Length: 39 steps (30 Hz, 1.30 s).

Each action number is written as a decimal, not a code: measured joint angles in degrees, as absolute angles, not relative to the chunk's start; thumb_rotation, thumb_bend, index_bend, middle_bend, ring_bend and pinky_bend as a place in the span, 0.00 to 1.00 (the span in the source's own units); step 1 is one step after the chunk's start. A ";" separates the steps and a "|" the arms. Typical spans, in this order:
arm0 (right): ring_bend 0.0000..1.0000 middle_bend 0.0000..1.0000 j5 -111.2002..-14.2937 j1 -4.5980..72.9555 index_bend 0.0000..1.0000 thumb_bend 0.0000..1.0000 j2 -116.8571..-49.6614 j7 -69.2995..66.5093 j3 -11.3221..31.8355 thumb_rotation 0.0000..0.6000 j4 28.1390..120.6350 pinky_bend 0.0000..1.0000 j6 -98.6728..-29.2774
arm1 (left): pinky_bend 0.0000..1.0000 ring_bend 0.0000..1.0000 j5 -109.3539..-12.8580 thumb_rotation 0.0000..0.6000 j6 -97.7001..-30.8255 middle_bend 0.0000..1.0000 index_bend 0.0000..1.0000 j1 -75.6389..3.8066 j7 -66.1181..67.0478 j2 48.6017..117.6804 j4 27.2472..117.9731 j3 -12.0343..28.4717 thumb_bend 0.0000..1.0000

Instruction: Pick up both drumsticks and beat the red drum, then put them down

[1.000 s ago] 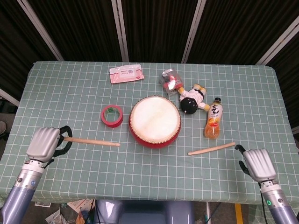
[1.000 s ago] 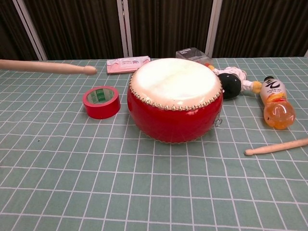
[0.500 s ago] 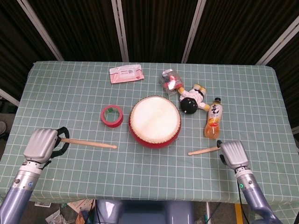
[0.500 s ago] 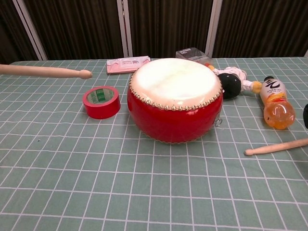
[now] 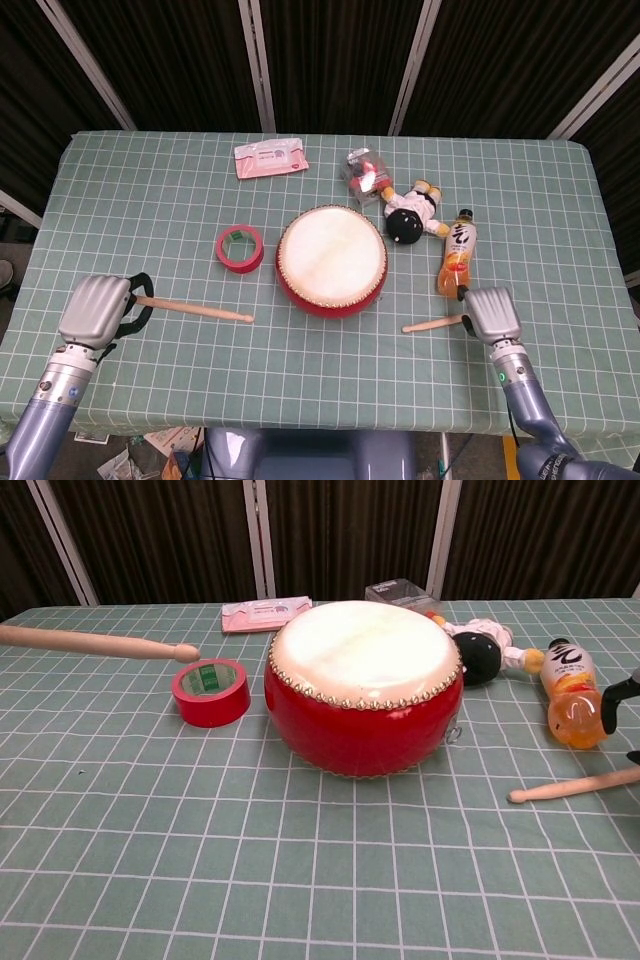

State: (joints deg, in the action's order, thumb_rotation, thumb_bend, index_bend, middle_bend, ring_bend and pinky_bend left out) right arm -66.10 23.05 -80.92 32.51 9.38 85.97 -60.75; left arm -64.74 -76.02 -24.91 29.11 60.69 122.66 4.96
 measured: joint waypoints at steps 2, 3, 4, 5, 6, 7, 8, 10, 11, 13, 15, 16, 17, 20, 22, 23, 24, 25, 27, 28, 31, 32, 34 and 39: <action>1.00 1.00 -65.87 23.33 0.43 0.39 -81.69 32.43 9.18 1.00 84.77 1.00 -60.47 | 1.00 1.00 -64.57 1.00 -76.14 1.00 0.76 -24.91 29.43 60.79 122.67 5.05 0.55; 1.00 1.00 -65.79 23.45 0.43 0.39 -82.07 32.41 9.05 1.00 84.15 1.00 -60.36 | 1.00 1.00 -64.52 1.00 -76.21 1.00 0.76 -24.92 29.60 60.83 122.70 5.10 0.55; 1.00 1.00 -65.71 23.56 0.43 0.39 -82.47 32.37 8.93 1.00 83.48 1.00 -60.25 | 1.00 1.00 -64.44 1.00 -76.27 1.00 0.76 -24.93 29.76 60.88 122.76 5.15 0.55; 1.00 1.00 -65.50 23.74 0.43 0.39 -83.18 32.17 8.76 1.00 82.32 1.00 -60.08 | 1.00 1.00 -64.31 1.00 -76.32 1.00 0.76 -24.94 29.94 60.96 122.82 5.22 0.55; 1.00 1.00 -65.40 23.81 0.43 0.39 -83.46 32.04 8.70 1.00 81.86 1.00 -60.01 | 1.00 1.00 -64.24 1.00 -76.34 1.00 0.76 -24.97 30.07 61.01 122.84 5.26 0.55; 1.00 1.00 -65.25 23.91 0.43 0.39 -83.85 31.81 8.63 1.00 81.19 1.00 -59.92 | 1.00 1.00 -64.14 1.00 -76.33 1.00 0.76 -25.00 30.22 61.06 122.85 5.29 0.55; 1.00 1.00 -65.05 24.02 0.43 0.39 -84.33 31.47 8.54 1.00 80.32 1.00 -59.81 | 1.00 1.00 -64.01 1.00 -76.32 1.00 0.76 -25.04 30.42 61.14 122.86 5.33 0.55; 1.00 1.00 -64.97 24.14 0.43 0.39 -84.93 31.05 8.33 1.00 79.07 1.00 -59.79 | 1.00 1.00 -63.84 1.00 -76.33 1.00 0.76 -25.09 30.73 61.27 122.86 5.38 0.55; 1.00 1.00 -65.09 24.19 0.43 0.39 -85.25 30.87 8.11 1.00 78.26 1.00 -59.86 | 1.00 1.00 -63.76 1.00 -76.39 1.00 0.76 -25.11 30.92 61.40 122.85 5.41 0.55; 1.00 1.00 -65.37 24.22 0.43 0.39 -85.71 30.51 7.77 1.00 77.05 1.00 -60.00 | 1.00 1.00 -63.70 1.00 -76.52 1.00 0.76 -25.10 31.14 61.59 122.81 5.44 0.55; 1.00 1.00 -65.46 24.20 0.43 0.39 -86.15 29.69 7.54 1.00 75.90 1.00 -60.12 | 1.00 1.00 -63.62 1.00 -76.60 1.00 0.76 -25.09 31.45 61.77 122.78 5.42 0.55; 1.00 1.00 -65.43 24.19 0.43 0.39 -86.28 29.37 7.48 1.00 75.51 1.00 -60.14 | 1.00 1.00 -63.58 1.00 -76.64 1.00 0.76 -25.09 31.59 61.84 122.77 5.41 0.55; 1.00 1.00 -65.35 24.18 0.43 0.39 -86.39 29.01 7.44 1.00 75.06 1.00 -60.16 | 1.00 1.00 -63.53 1.00 -76.70 1.00 0.76 -25.08 31.78 61.93 122.78 5.40 0.55; 1.00 1.00 -65.04 24.15 0.43 0.39 -86.50 28.42 7.35 1.00 74.31 1.00 -60.12 | 1.00 1.00 -63.52 1.00 -76.96 1.00 0.76 -25.09 32.24 62.12 122.94 5.48 0.55; 1.00 1.00 -64.80 24.13 0.43 0.39 -86.53 28.31 7.30 1.00 74.00 1.00 -60.08 | 1.00 1.00 -63.51 1.00 -77.11 1.00 0.76 -25.12 32.41 62.26 123.11 5.58 0.55; 1.00 1.00 -64.59 24.10 0.43 0.39 -86.56 28.28 7.26 1.00 73.80 1.00 -60.04 | 1.00 1.00 -63.51 1.00 -77.19 1.00 0.76 -25.13 32.55 62.33 123.24 5.63 0.55; 1.00 1.00 -64.43 24.08 0.43 0.39 -86.59 28.29 7.20 1.00 73.62 1.00 -59.98 | 1.00 1.00 -63.52 1.00 -77.22 1.00 0.76 -25.14 32.68 62.37 123.33 5.64 0.55; 1.00 1.00 -64.28 24.06 0.43 0.39 -86.63 28.35 7.12 1.00 73.42 1.00 -59.92 | 1.00 1.00 -63.54 1.00 -77.23 1.00 0.76 -25.16 32.83 62.40 123.42 5.63 0.55; 1.00 1.00 -63.90 24.04 0.43 0.39 -86.77 28.60 6.92 1.00 72.97 1.00 -59.76 | 1.00 1.00 -63.61 1.00 -77.22 1.00 0.76 -25.18 33.17 62.45 123.64 5.52 0.55; 1.00 1.00 -63.73 24.03 0.43 0.39 -86.84 28.69 6.85 1.00 72.82 1.00 -59.68 | 1.00 1.00 -63.63 1.00 -77.22 1.00 0.76 -25.18 33.27 62.48 123.71 5.47 0.55; 1.00 1.00 -63.28 24.03 0.43 0.39 -87.04 29.14 6.60 1.00 72.39 1.00 -59.45 | 1.00 1.00 -63.69 1.00 -77.21 1.00 0.76 -25.12 33.41 62.50 123.85 5.34 0.55; 1.00 1.00 -63.09 24.03 0.43 0.39 -87.17 29.39 6.48 1.00 72.21 1.00 -59.37 | 1.00 1.00 -63.73 1.00 -77.22 1.00 0.76 -25.09 33.43 62.50 123.86 5.31 0.55; 1.00 1.00 -62.82 24.03 0.43 0.39 -87.36 29.72 6.29 1.00 71.96 1.00 -59.27 | 1.00 1.00 -63.77 1.00 -77.24 1.00 0.76 -25.05 33.38 62.49 123.88 5.30 0.55; 1.00 1.00 -62.52 24.07 0.37 0.39 -87.45 30.17 6.10 1.00 72.11 1.00 -59.40 | 1.00 1.00 -63.80 1.00 -77.31 1.00 0.76 -24.98 33.22 62.27 123.92 5.42 0.55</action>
State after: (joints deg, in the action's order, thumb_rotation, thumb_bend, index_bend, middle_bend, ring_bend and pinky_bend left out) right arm -62.52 24.07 -87.45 30.17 6.10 72.11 -59.40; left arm -63.80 -77.31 -24.98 33.22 62.27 123.92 5.42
